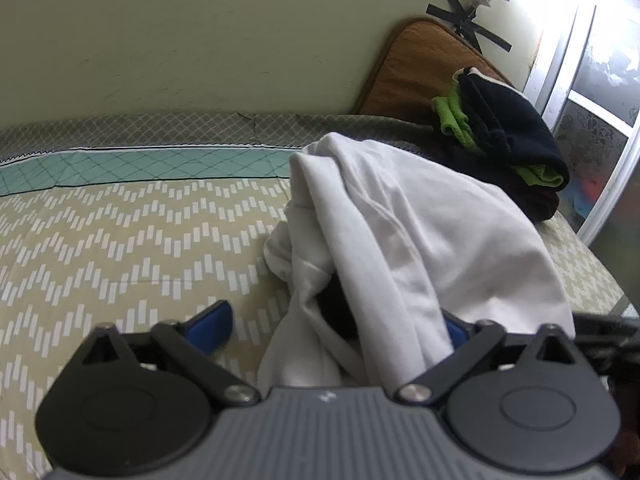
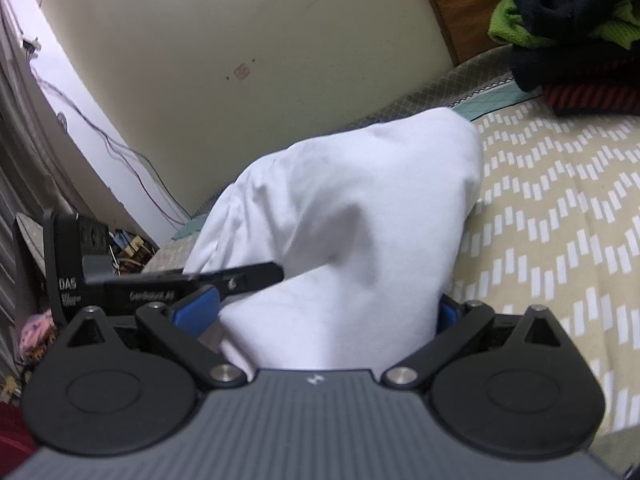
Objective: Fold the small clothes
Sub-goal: 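Carry the shirt bundle with both grippers onto the stack of folded clothes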
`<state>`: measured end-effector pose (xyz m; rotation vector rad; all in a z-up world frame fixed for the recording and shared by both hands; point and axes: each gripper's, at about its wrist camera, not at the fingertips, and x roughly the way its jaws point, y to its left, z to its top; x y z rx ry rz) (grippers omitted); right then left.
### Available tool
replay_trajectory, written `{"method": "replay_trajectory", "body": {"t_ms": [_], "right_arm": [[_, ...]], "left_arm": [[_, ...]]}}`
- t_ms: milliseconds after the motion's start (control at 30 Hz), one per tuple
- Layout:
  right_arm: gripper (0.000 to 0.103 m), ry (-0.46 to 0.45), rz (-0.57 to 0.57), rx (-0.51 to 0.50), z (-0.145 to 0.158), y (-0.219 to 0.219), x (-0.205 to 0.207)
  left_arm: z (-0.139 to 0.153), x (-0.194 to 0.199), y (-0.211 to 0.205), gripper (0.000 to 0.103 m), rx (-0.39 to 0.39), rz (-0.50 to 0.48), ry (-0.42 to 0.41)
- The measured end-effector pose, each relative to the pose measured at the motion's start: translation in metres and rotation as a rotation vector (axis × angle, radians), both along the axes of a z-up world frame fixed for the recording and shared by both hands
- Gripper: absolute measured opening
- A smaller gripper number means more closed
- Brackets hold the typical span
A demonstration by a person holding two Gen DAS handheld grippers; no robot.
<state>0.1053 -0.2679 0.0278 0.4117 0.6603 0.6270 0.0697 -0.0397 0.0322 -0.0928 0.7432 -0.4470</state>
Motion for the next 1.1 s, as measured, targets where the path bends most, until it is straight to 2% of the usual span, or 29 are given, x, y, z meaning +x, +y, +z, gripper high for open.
{"method": "replay_trajectory", "body": {"t_ms": [33,67,100,133,200,300,433,600,733,833,900,967,1033,1100], "right_arm": [[0.085,-0.008,-0.014,-0.020,0.001,0.002,-0.003],[0.078,-0.013,-0.031,-0.041,0.001,0.004,-0.005],[0.066,-0.016,-0.053,-0.055,0.001,0.004,-0.007],[0.054,-0.013,-0.072,-0.054,0.001,0.002,-0.007],[0.040,-0.005,-0.103,-0.039,0.000,-0.004,-0.008],[0.030,-0.044,-0.103,-0.064,0.007,-0.001,-0.010],[0.026,-0.147,-0.067,-0.101,0.027,0.004,-0.015],[0.026,-0.289,-0.071,-0.114,0.064,-0.020,-0.009],[0.026,-0.406,-0.140,-0.139,0.104,-0.063,0.011],[0.026,-0.474,-0.214,-0.173,0.143,-0.104,0.039],[0.026,-0.473,-0.264,-0.175,0.167,-0.135,0.067],[0.027,-0.445,-0.313,-0.176,0.183,-0.168,0.102],[0.027,-0.385,-0.347,-0.177,0.183,-0.195,0.139],[0.028,-0.262,-0.399,-0.159,0.164,-0.219,0.183]], "left_arm": [[0.001,-0.001,0.000,0.078,-0.012,-0.013,0.001],[0.002,-0.002,-0.001,0.062,-0.028,-0.031,0.005],[0.003,-0.002,-0.002,0.055,-0.045,-0.049,0.014],[0.004,-0.003,-0.003,0.053,-0.044,-0.050,0.010],[0.005,-0.004,-0.004,0.046,-0.044,-0.058,0.005],[0.012,-0.005,-0.004,0.037,-0.071,-0.052,0.020],[0.038,-0.009,-0.014,0.036,-0.060,-0.048,-0.024],[0.093,0.004,-0.045,0.036,-0.058,-0.072,-0.142],[0.142,0.034,-0.101,0.036,-0.051,-0.122,-0.247],[0.175,0.066,-0.157,0.036,-0.054,-0.156,-0.336],[0.193,0.096,-0.195,0.036,-0.076,-0.167,-0.355],[0.198,0.135,-0.230,0.038,-0.125,-0.164,-0.332],[0.188,0.175,-0.262,0.045,-0.146,-0.151,-0.290],[0.162,0.213,-0.290,0.045,-0.114,-0.105,-0.222]]}}
